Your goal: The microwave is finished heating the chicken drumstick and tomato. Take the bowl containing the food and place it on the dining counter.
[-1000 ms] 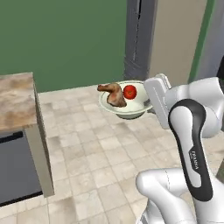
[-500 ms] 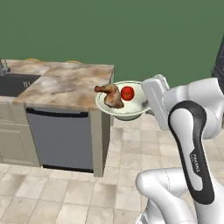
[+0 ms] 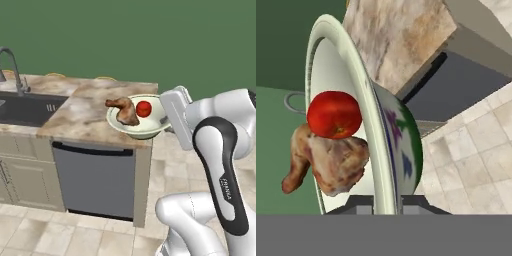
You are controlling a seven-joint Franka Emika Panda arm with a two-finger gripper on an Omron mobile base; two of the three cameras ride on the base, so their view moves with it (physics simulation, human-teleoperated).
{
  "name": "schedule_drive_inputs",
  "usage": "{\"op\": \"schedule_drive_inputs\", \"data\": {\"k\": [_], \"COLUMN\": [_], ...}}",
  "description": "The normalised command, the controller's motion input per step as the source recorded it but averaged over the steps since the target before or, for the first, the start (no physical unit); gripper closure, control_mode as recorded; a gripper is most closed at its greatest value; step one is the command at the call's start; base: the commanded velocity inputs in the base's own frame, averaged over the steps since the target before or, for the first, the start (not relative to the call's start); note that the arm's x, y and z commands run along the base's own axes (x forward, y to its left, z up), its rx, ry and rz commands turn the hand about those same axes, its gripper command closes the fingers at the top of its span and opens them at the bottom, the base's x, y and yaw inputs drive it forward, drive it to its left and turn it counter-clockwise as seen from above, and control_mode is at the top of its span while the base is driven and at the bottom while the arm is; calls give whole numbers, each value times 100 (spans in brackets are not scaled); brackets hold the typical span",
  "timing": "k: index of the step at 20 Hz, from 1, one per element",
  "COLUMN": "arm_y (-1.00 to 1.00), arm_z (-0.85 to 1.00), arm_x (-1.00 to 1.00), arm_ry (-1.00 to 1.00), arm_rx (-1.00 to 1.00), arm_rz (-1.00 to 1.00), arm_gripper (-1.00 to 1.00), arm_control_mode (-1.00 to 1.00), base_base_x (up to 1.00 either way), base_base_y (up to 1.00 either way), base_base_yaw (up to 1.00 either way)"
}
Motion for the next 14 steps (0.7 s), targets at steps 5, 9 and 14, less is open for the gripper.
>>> {"op": "schedule_drive_inputs", "data": {"k": [5, 9, 14], "arm_y": [0, 0, 0], "arm_z": [0, 0, 0], "arm_x": [0, 0, 0], "arm_ry": [0, 0, 0], "arm_rx": [0, 0, 0], "arm_rz": [0, 0, 0], "arm_gripper": [100, 100, 100], "arm_control_mode": [100, 100, 100], "base_base_x": [81, 60, 39], "base_base_y": [98, 27, -40], "base_base_yaw": [-25, -54, -65]}}
